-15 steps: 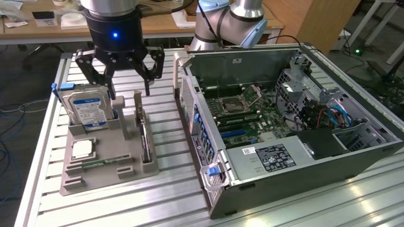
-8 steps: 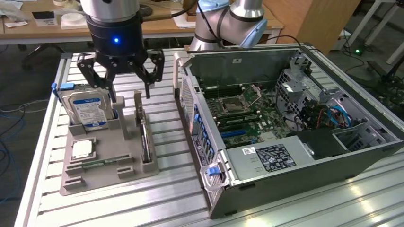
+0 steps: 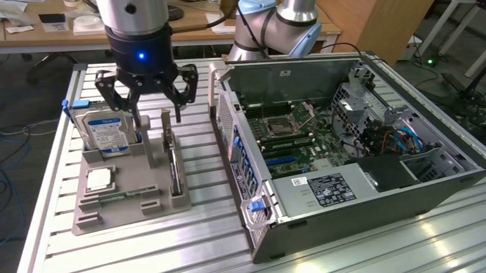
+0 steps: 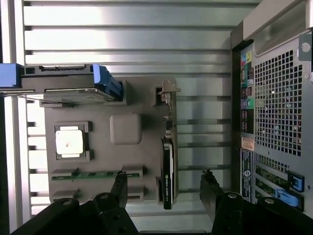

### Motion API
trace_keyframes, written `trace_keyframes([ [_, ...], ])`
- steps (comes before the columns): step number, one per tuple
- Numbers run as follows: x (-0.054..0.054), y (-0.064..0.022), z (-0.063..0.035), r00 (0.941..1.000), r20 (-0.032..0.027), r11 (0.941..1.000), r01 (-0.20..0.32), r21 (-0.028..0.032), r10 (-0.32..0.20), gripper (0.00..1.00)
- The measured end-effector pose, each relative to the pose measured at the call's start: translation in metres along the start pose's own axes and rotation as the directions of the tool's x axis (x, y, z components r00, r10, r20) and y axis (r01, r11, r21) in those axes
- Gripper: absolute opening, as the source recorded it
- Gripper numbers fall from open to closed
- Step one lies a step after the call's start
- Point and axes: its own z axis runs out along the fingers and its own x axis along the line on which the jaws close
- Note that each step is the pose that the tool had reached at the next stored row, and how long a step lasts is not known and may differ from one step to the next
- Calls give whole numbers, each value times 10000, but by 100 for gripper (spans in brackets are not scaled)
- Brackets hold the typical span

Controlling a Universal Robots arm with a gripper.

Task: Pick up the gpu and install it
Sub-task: 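Pick up the gpu and move the gpu toward the slot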

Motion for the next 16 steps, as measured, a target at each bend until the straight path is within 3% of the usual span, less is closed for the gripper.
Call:
trace_keyframes([
  [16,-9,-5,123,10000,1,10000,0,0,0,71],
])
